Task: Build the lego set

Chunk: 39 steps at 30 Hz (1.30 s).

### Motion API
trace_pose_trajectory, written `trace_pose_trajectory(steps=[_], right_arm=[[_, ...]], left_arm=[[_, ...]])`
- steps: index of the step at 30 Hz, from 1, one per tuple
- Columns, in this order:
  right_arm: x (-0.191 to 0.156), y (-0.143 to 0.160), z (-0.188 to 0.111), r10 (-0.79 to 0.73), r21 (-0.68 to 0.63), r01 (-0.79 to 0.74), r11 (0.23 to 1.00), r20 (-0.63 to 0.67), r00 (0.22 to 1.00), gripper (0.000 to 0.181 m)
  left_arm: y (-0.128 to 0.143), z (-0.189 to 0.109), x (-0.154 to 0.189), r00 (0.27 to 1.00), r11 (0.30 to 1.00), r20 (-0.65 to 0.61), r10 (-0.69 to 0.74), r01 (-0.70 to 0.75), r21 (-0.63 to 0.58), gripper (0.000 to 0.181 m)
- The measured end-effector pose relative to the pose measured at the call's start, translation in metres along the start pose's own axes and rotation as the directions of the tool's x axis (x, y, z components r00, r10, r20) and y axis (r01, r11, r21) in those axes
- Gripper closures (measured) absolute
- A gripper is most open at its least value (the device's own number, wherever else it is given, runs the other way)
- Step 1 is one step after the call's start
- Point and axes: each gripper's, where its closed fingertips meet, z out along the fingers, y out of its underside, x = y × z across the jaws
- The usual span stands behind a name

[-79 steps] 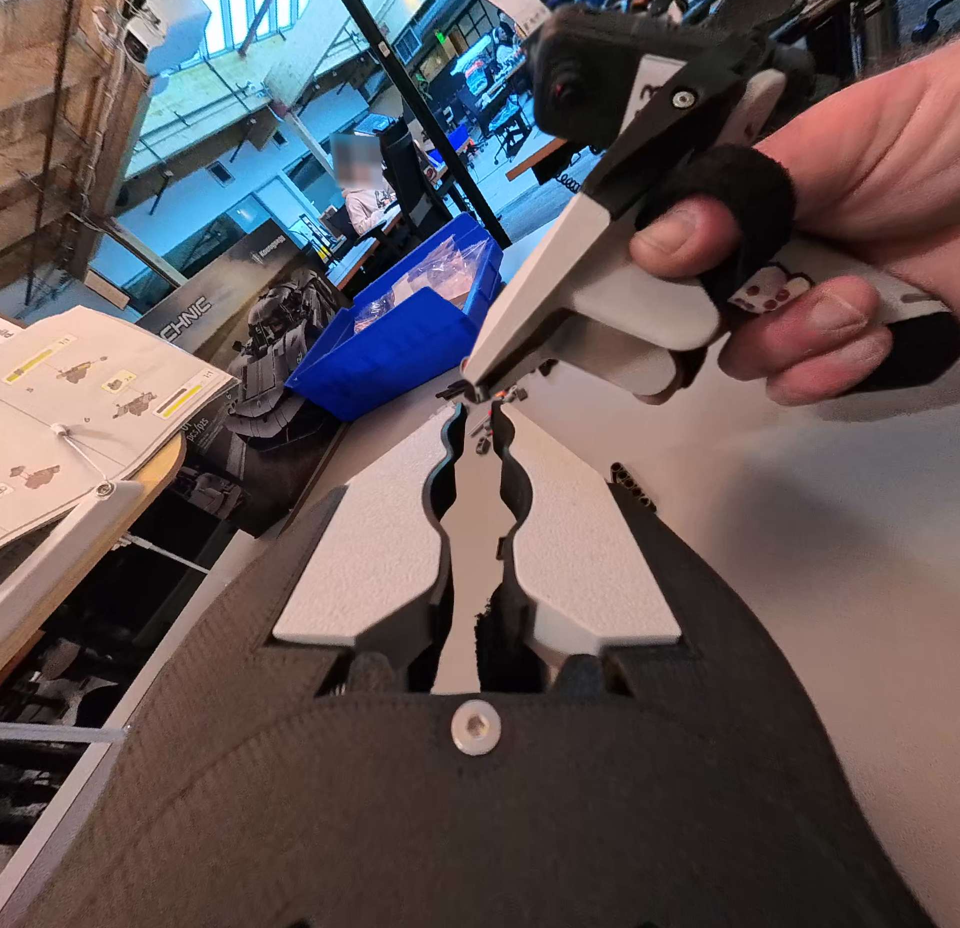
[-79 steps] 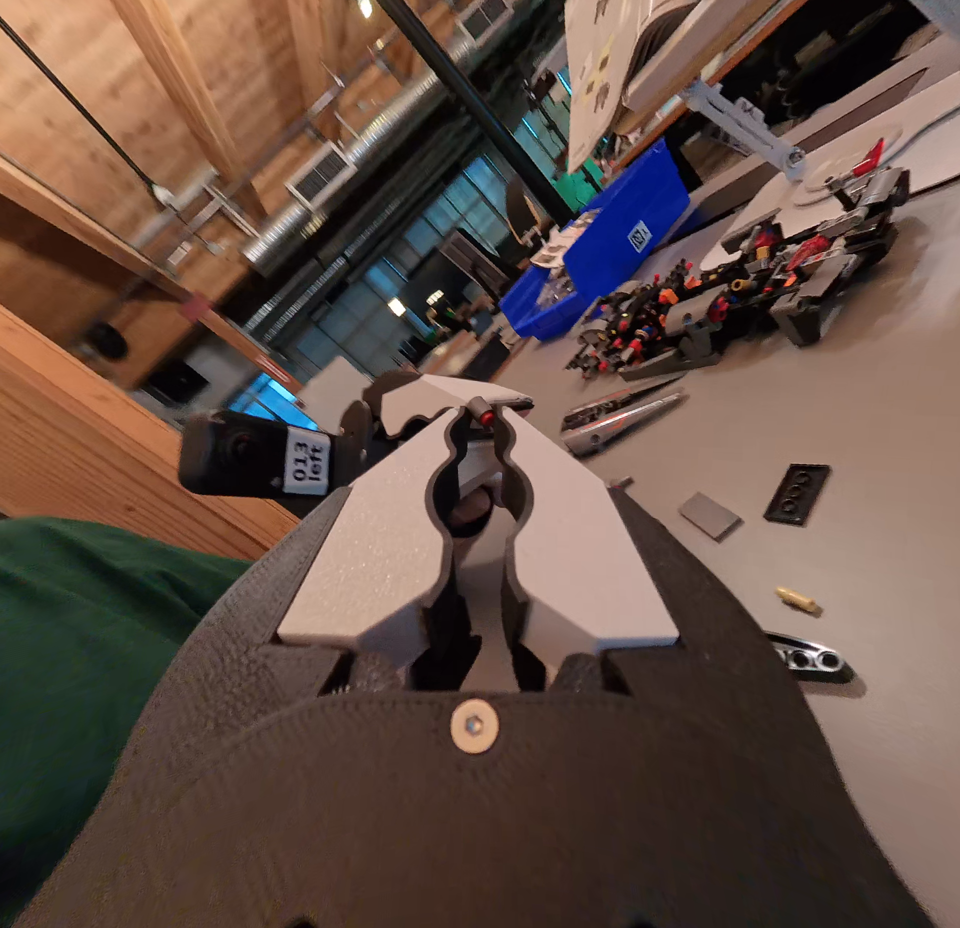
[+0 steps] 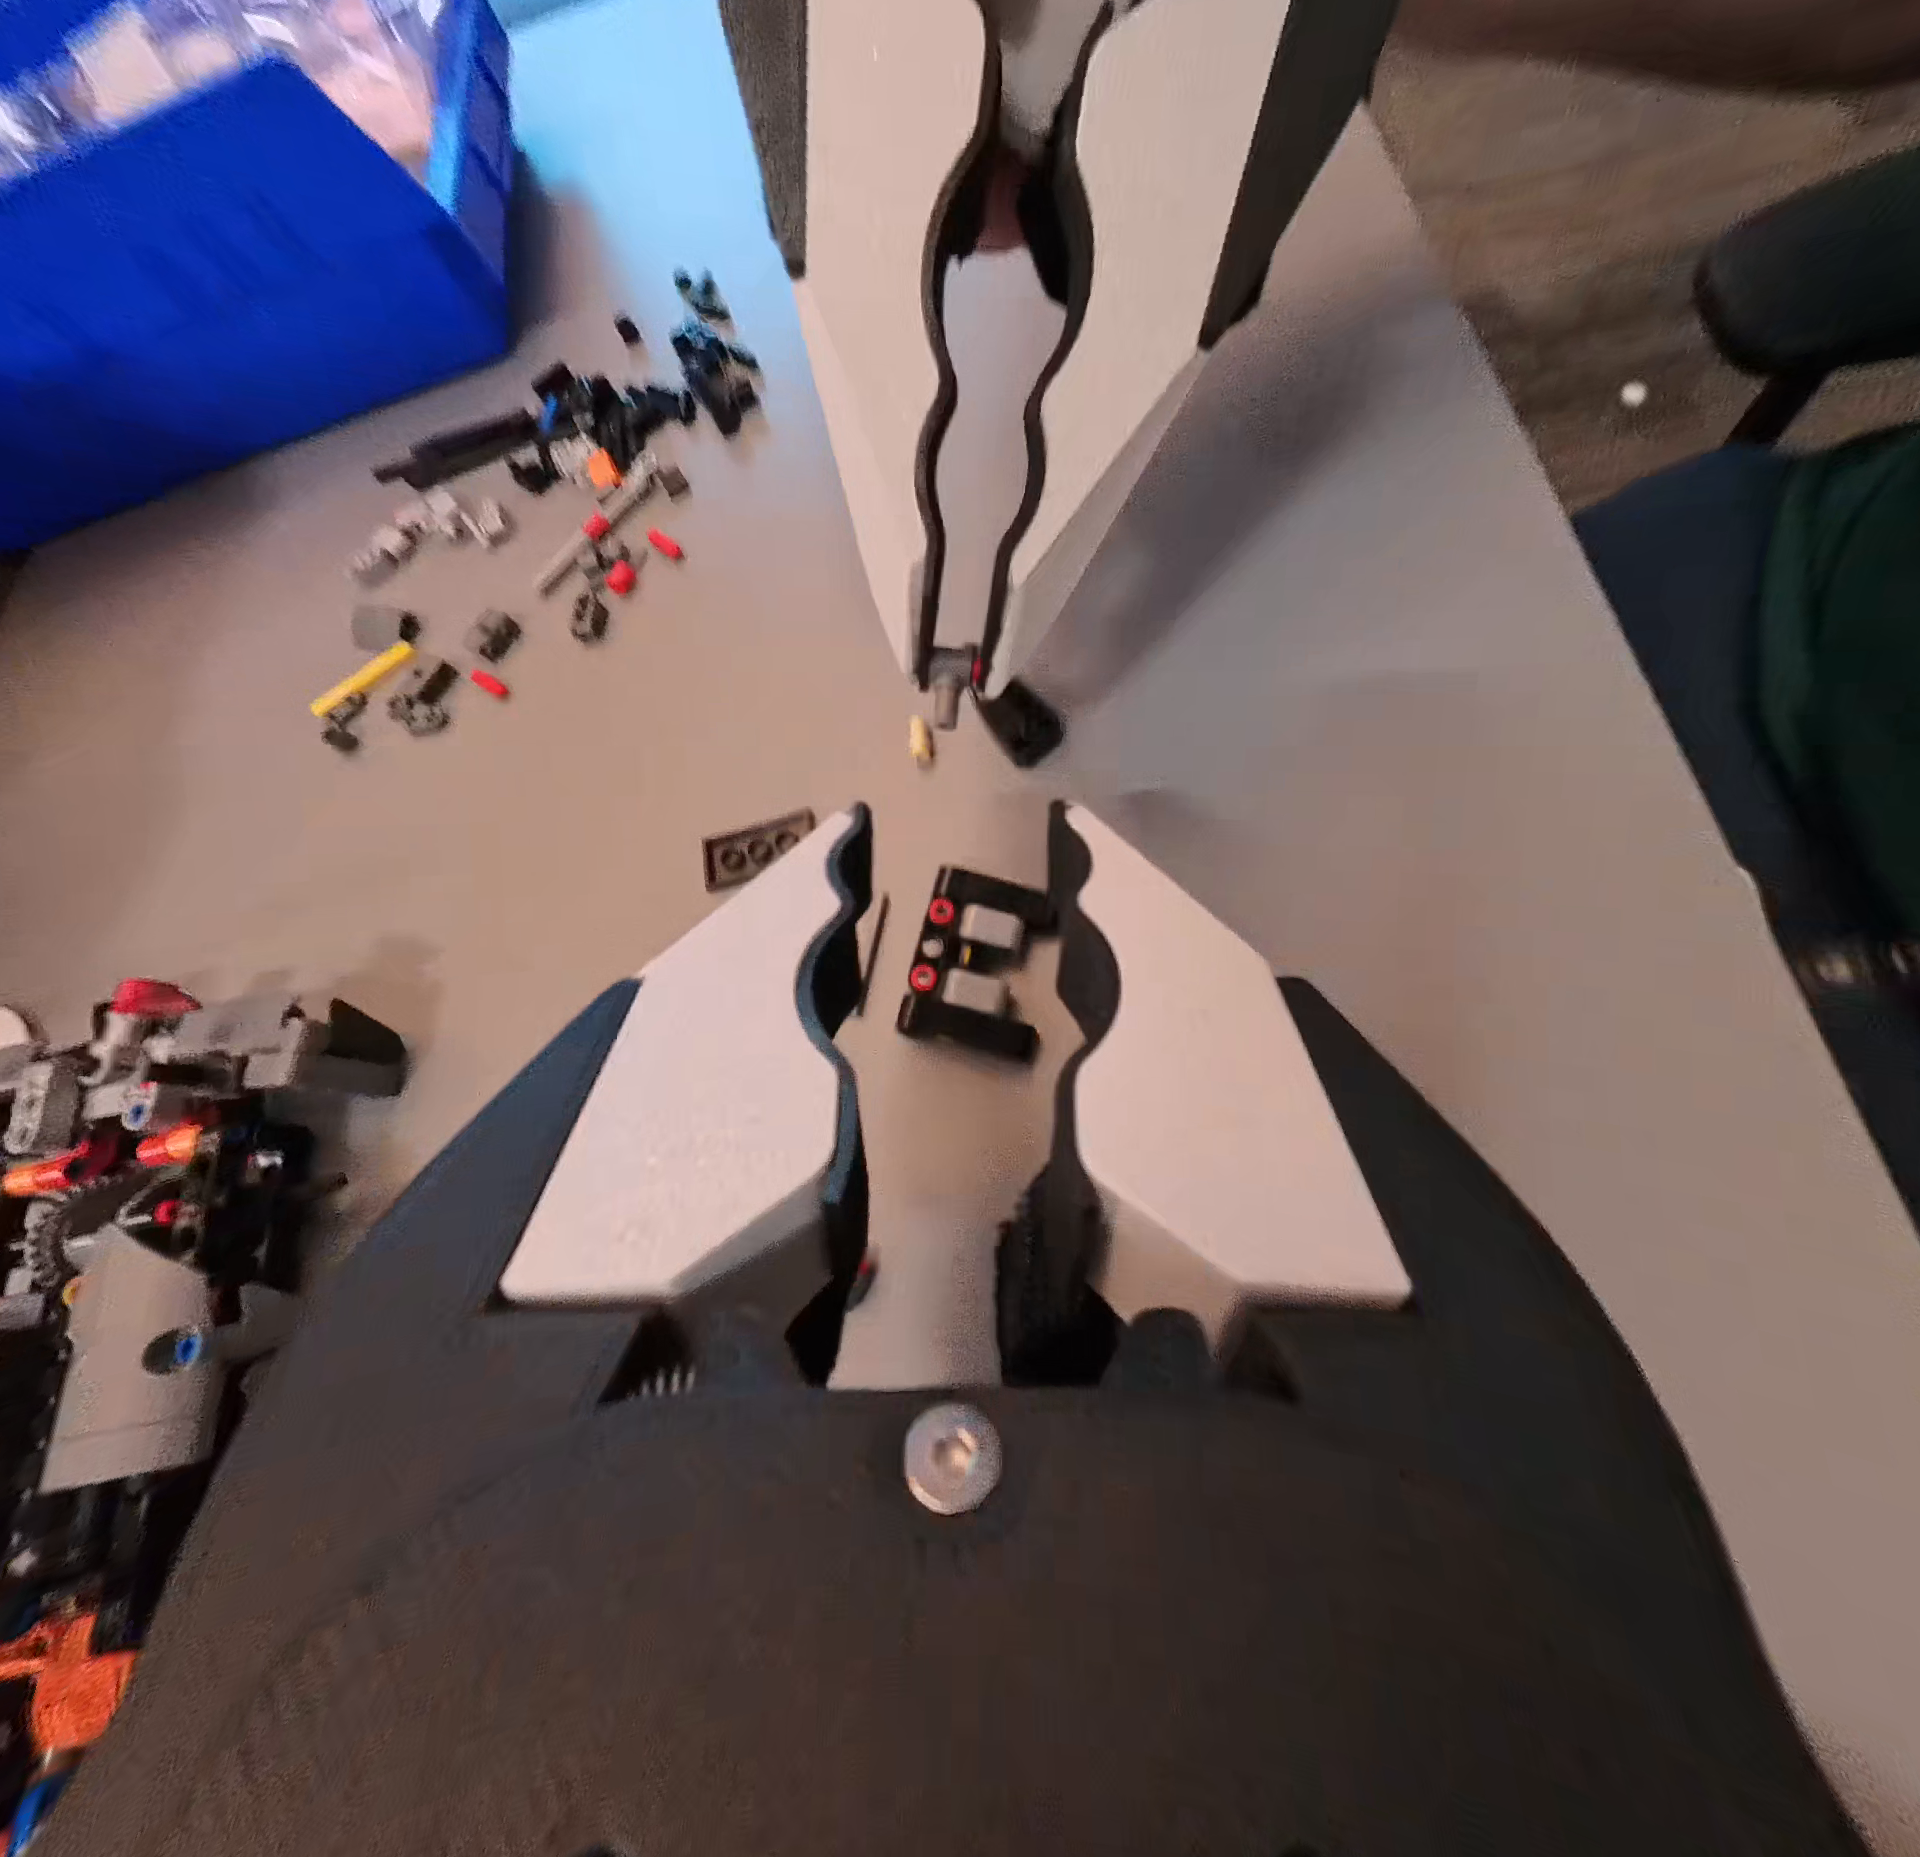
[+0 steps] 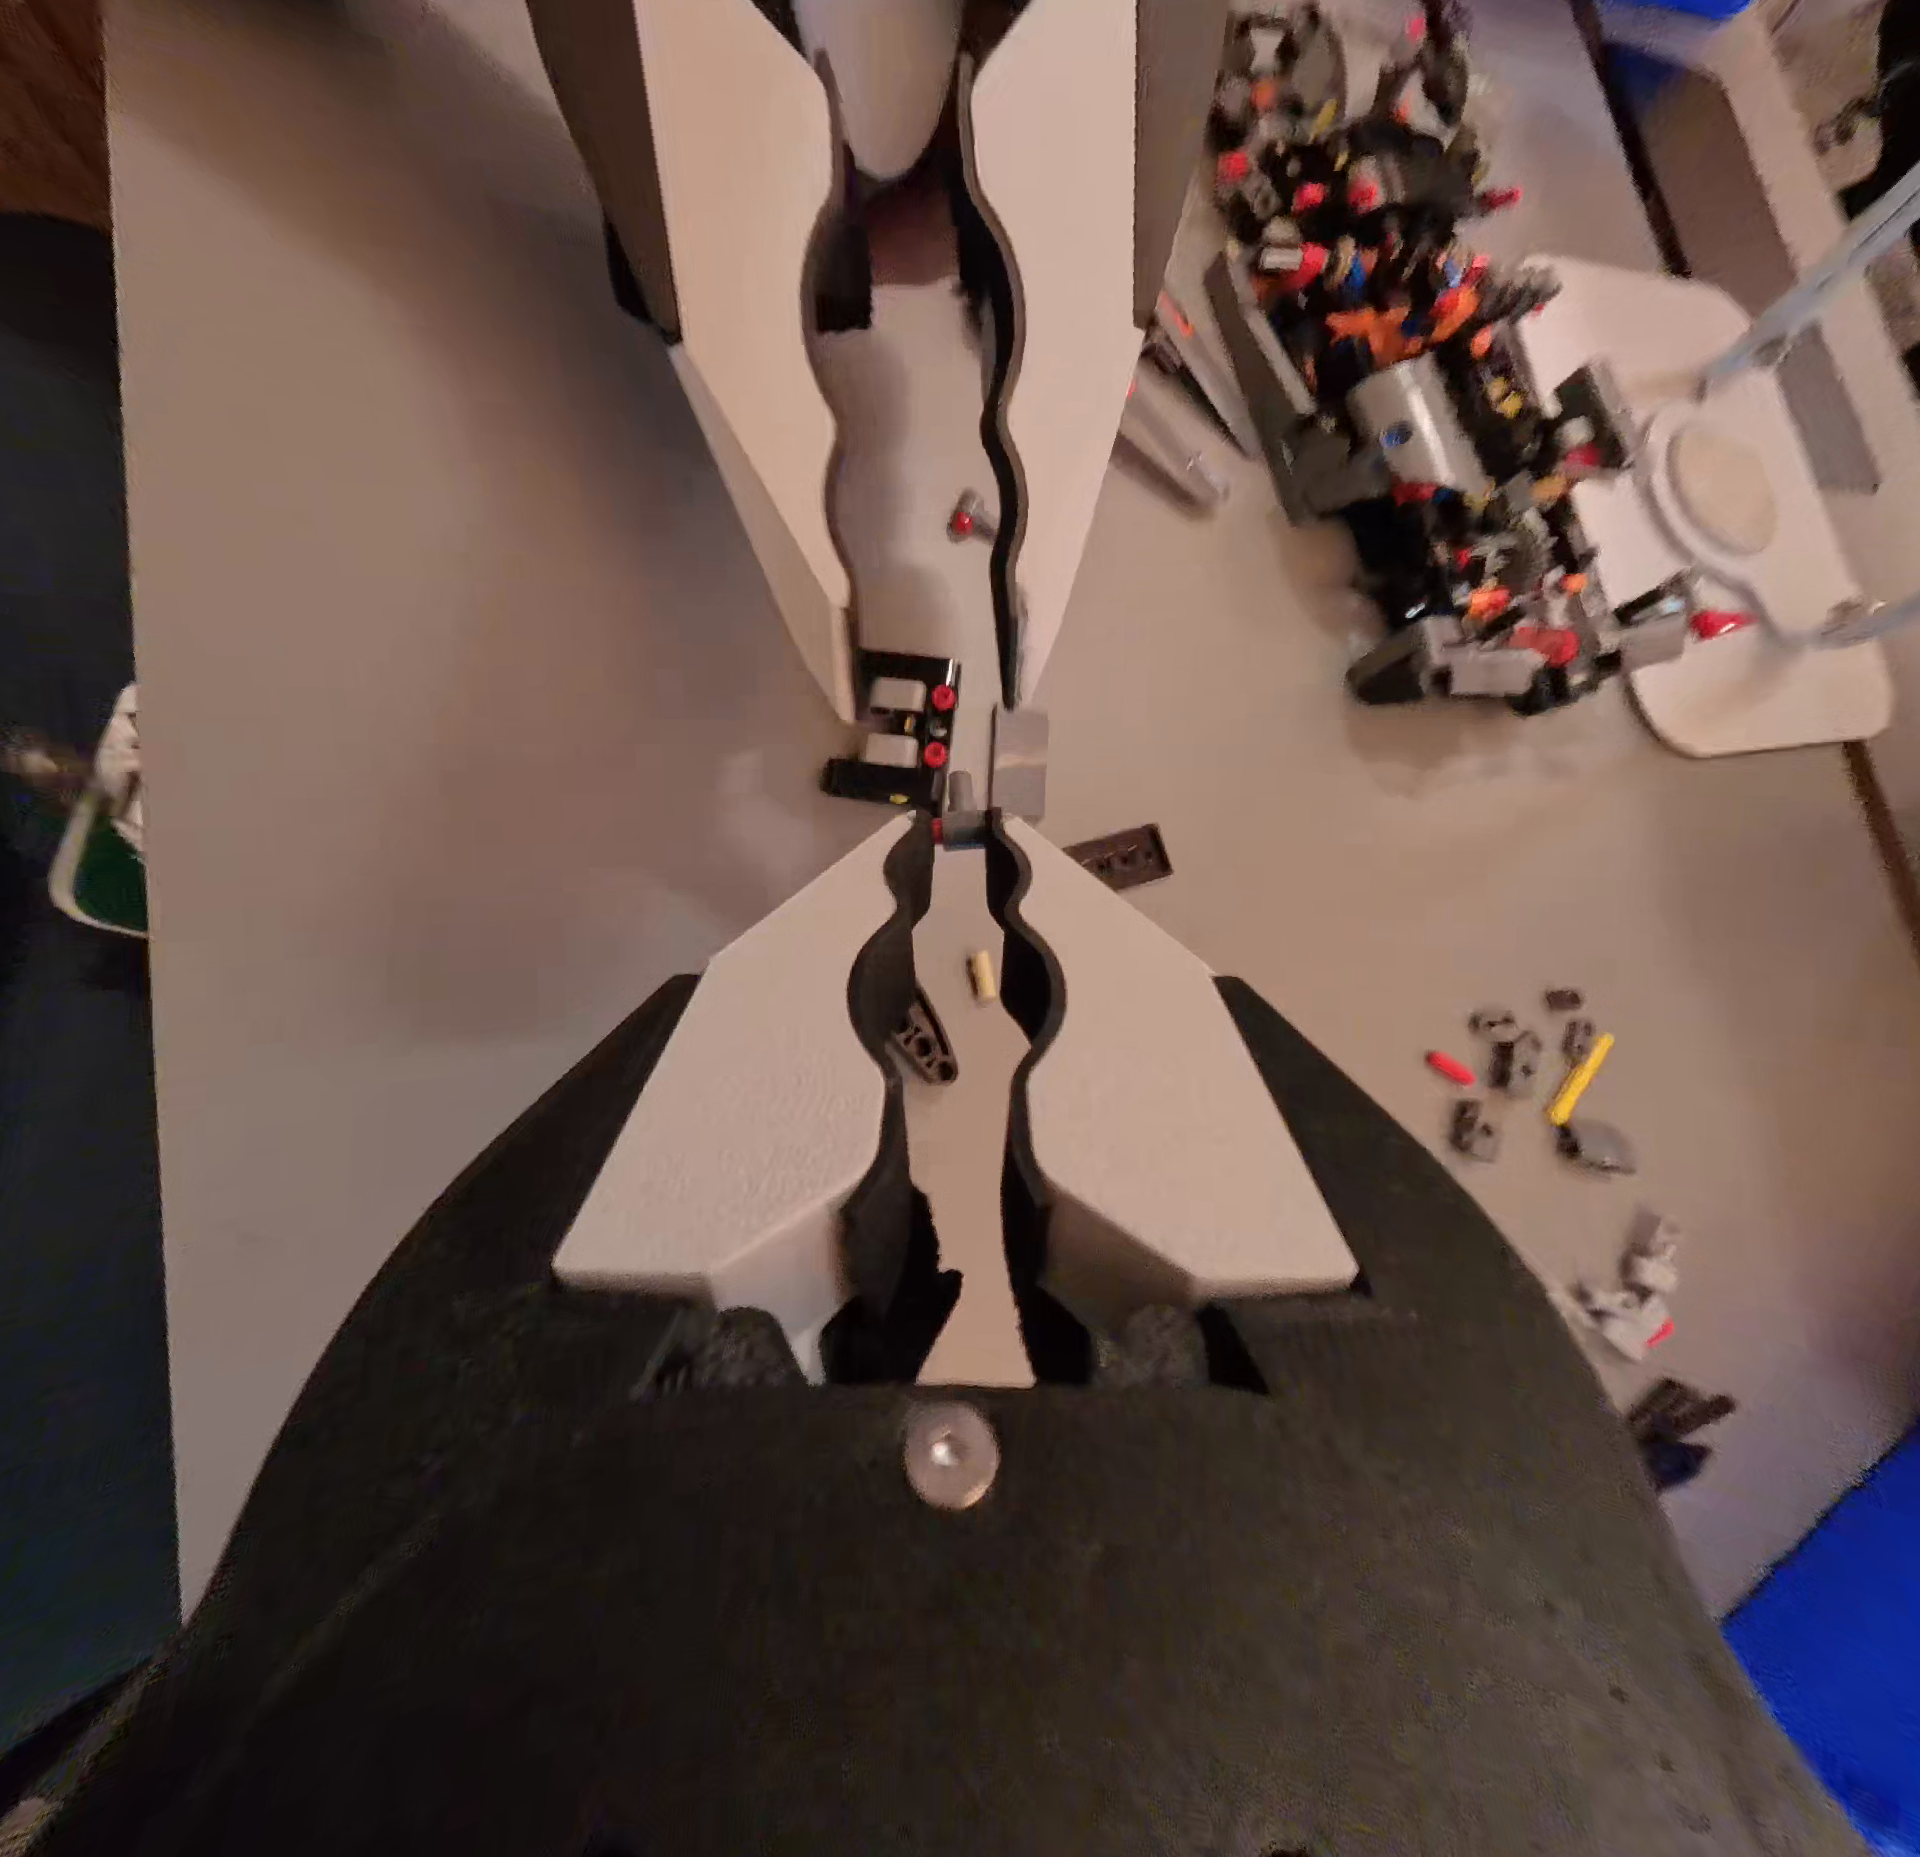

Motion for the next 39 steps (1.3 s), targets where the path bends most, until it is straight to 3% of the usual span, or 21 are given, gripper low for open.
trace_pose_trajectory(steps=[8, 22, 32, 39], right_arm=[[-0.008, 0.024, 0.028, 0.103, -0.035, -0.101, 0.994, 0.036, 0.994, 0.174], [-0.005, 0.028, 0.041, 0.113, -0.003, -0.113, 0.994, 0.022, 0.993, 0.174], [0.003, 0.020, 0.032, 0.131, 0.080, -0.133, 0.988, 0.024, 0.991, 0.174], [0.010, 0.018, 0.030, 0.128, 0.122, -0.130, 0.984, 0.026, 0.991, 0.174]], left_arm=[[0.037, 0.018, 0.002, 0.998, 0.977, 0.004, 0.067, -0.065, -0.205, 0.143], [0.034, 0.031, 0.002, 0.996, 0.980, 0.011, 0.089, -0.086, -0.178, 0.152], [0.028, 0.030, -0.003, 0.997, 0.989, 0.041, 0.064, -0.058, -0.139, 0.152], [0.028, 0.029, 0.001, 1.000, 0.994, -0.013, 0.004, -0.006, -0.112, 0.152]])
